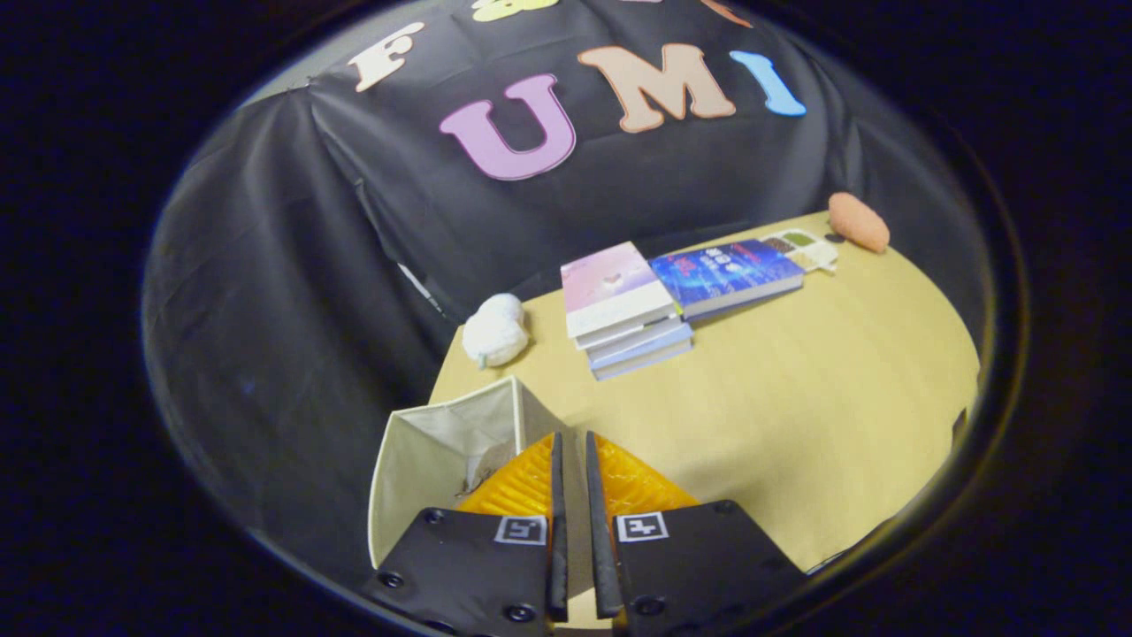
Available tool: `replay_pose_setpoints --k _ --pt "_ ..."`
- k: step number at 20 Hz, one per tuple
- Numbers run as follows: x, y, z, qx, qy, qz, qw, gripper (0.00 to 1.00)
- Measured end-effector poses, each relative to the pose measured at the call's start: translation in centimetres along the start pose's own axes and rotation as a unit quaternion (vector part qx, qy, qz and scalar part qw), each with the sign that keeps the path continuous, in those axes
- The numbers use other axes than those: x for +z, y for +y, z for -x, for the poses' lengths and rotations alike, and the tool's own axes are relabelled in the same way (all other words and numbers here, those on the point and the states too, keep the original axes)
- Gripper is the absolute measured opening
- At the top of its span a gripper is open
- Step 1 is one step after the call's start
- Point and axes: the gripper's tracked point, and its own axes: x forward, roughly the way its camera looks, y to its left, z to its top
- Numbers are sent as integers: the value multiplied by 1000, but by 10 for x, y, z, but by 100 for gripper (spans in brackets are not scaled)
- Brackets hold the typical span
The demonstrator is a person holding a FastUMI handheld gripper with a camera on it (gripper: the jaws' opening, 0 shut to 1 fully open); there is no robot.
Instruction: Open the storage box then place both shoes into the box .Put the left shoe in first, then the right shoe, with the right side of both shoes facing outward in a uniform manner.
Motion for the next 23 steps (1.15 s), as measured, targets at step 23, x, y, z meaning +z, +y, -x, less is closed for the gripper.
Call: replay_pose_setpoints --k 23 --pt "285 -53 121 -58 -300 98 947 15"
